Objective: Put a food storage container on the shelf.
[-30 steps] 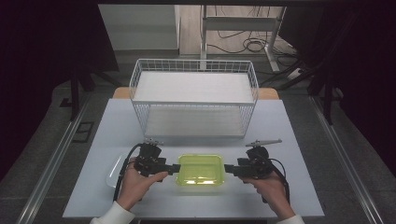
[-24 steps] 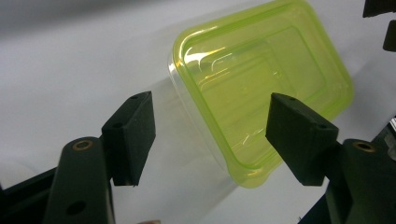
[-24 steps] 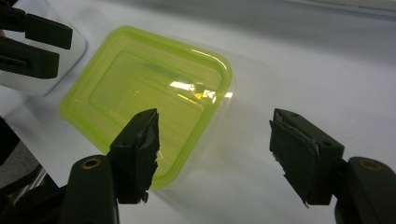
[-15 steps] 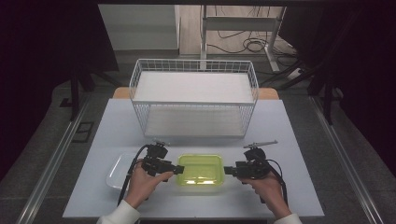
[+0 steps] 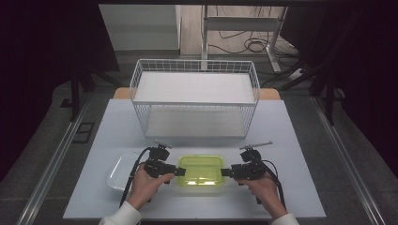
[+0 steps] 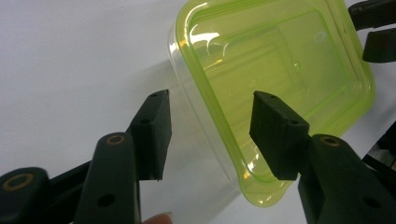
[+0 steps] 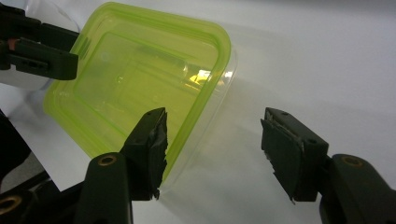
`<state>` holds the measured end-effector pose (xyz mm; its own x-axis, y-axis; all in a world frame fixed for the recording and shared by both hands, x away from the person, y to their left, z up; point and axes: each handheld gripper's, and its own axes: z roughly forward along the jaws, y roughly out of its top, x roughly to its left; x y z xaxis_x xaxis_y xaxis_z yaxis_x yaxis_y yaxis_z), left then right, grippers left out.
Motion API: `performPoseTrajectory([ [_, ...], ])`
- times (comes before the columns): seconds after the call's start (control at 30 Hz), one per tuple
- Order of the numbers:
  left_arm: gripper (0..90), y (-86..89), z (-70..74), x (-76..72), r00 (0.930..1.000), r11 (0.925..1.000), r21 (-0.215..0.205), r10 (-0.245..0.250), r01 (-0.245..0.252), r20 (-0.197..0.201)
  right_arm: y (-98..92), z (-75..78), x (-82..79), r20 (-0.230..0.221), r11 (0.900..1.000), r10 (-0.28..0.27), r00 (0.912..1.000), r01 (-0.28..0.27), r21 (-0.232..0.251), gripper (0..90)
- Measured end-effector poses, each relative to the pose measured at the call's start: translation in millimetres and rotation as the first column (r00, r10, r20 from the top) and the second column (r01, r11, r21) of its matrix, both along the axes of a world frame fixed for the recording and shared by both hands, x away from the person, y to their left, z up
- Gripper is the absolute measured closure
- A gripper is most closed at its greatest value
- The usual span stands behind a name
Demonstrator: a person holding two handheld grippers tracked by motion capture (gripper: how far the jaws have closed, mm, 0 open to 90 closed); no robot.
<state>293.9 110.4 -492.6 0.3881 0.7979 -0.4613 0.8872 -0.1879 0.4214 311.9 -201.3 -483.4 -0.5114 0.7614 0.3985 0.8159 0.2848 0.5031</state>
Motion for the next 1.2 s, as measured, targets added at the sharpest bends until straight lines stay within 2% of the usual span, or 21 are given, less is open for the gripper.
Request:
performPoseTrajectory([
  [0.1, 51.0, 0.1, -0.5, 0.4, 1.0, 1.0, -0.003, -0.001, 0.001, -0.003, 1.1, -2.0, 2.1, -0.011, 1.0, 0.001, 0.9999, -0.001, 0.01, 40.8],
  [0.17, 52.4, 0.2, -1.0, 0.9, 0.9999, 0.9999, -0.01, -0.005, 0.005, -0.01, 5.6, -5.7, 6.0, -0.03, 0.999, 0.002, 0.9995, -0.001, 0.033, 43.1],
  [0.43, 60.8, 0.5, -2.8, 1.6, 0.9996, 0.9991, -0.04, -0.011, 0.01, -0.025, 10.9, -8.6, 7.3, -0.07, 0.999, 0.007, 0.9976, -0.004, 0.045, 51.1],
  [0.6, 63.7, 2.5, -4.1, 2.1, 0.9993, 0.9984, -0.056, -0.011, 0.009, -0.036, 8.5, -10.9, 9.3, -0.116, 0.995, 0.017, 0.9931, -0.004, 0.104, 59.9],
  [0.73, 65.4, 2.2, -3.4, 1.2, 0.999, 0.9981, -0.061, -0.009, 0.006, -0.043, 5.2, -13.6, 9.7, -0.153, 0.99, 0.003, 0.9883, 0.019, 0.142, 67.9],
  [0.83, 66.2, 2.7, -3.3, 0.3, 0.9989, 0.9975, -0.071, -0.007, 0.004, -0.047, 4.3, -13.2, 8.6, -0.153, 0.989, -0.004, 0.9882, 0.026, 0.143, 69.3],
  [0.97, 68.6, 4.0, -1.3, -1.7, 0.9994, 0.9968, -0.079, -0.013, 0.01, -0.034, 3.5, -10.6, 6.9, -0.141, 0.988, -0.016, 0.9898, 0.037, 0.15, 72.9],
  [1.0, 70.4, 2.9, -0.4, -2.8, 0.9997, 0.9956, -0.093, 0.004, -0.007, -0.025, 2.5, -8.6, 6.0, -0.132, 0.987, -0.022, 0.9911, 0.043, 0.158, 75.6],
  [1.1, 73.4, 6.0, 2.0, -3.8, 0.9999, 0.9946, -0.103, -0.011, 0.01, -0.01, 2.6, -4.9, 3.9, -0.109, 0.988, -0.026, 0.9937, 0.042, 0.148, 77.2],
  [1.2, 74.3, 5.4, 4.6, -5.3, 0.9999, 0.9931, -0.117, 0.009, -0.008, 0.006, 3.1, -1.2, 1.3, -0.081, 0.989, -0.019, 0.9965, 0.031, 0.142, 77.7],
])
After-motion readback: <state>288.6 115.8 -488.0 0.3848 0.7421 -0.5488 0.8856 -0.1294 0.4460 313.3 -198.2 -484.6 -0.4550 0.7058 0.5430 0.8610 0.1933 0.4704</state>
